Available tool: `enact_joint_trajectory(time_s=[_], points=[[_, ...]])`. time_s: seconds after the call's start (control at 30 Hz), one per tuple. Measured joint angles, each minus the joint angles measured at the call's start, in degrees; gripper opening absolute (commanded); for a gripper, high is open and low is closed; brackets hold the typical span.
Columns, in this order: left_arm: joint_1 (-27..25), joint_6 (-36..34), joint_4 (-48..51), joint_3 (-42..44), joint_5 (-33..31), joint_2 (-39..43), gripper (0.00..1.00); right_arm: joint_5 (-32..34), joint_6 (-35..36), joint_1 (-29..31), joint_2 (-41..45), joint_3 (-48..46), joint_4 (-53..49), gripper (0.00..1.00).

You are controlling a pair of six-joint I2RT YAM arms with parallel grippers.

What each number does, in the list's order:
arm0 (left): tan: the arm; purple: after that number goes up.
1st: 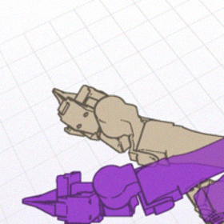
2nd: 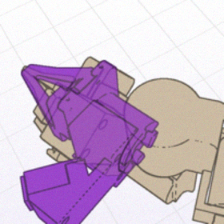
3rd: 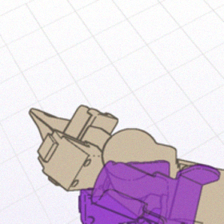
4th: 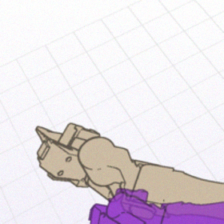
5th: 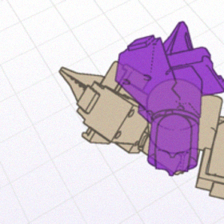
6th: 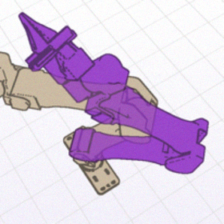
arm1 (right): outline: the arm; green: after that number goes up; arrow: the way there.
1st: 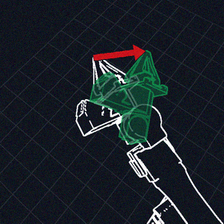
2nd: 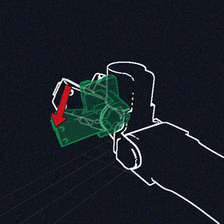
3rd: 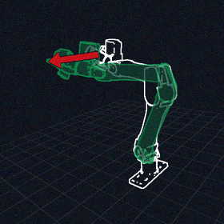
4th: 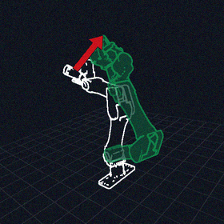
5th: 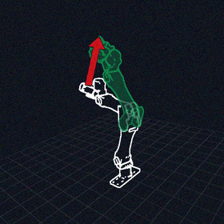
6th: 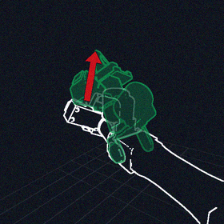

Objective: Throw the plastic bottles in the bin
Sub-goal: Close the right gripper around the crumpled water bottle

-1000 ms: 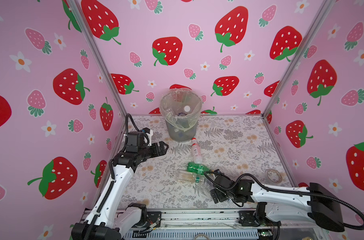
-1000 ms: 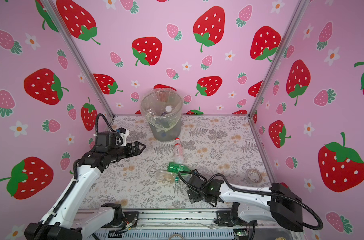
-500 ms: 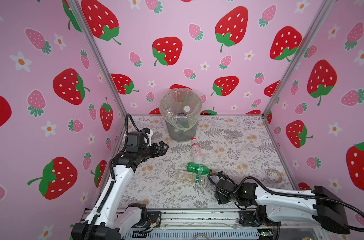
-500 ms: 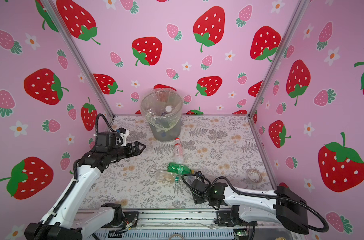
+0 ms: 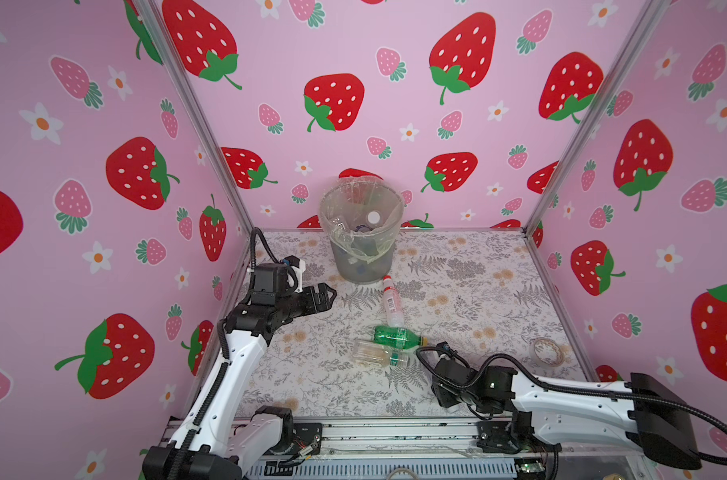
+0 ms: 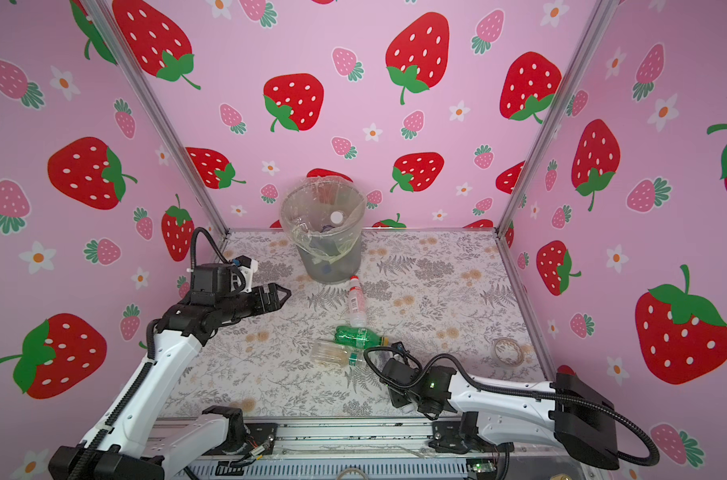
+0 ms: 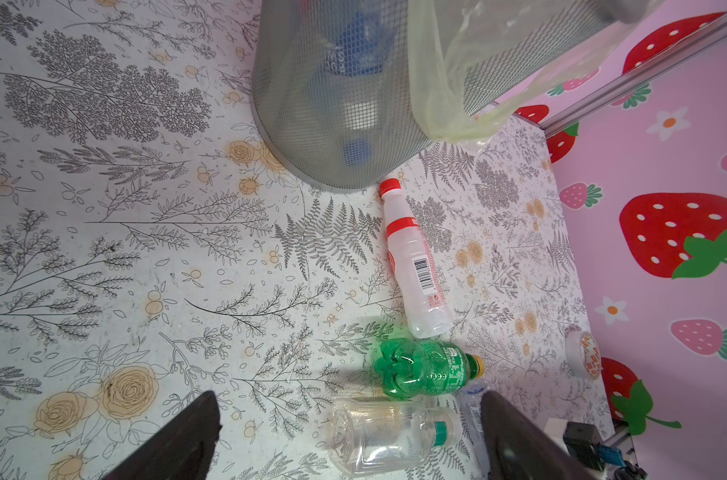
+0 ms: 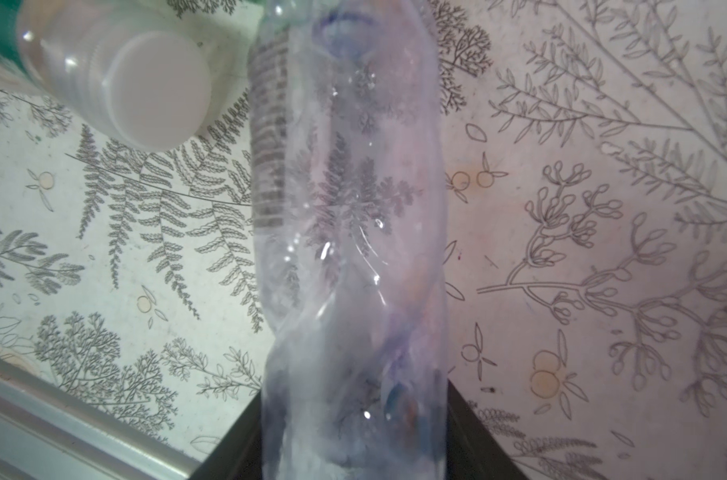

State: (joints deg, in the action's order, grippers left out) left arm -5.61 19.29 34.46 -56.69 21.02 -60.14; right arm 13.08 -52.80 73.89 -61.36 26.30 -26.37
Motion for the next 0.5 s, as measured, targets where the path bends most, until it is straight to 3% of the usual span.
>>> enact_joint_trajectory(time_s=[0.5], points=[[0.00, 0.00, 0.00, 0.00, 0.00, 0.22, 0.99, 0.74, -2.89, 0.26, 7.96, 0.98, -3.72, 0.53]])
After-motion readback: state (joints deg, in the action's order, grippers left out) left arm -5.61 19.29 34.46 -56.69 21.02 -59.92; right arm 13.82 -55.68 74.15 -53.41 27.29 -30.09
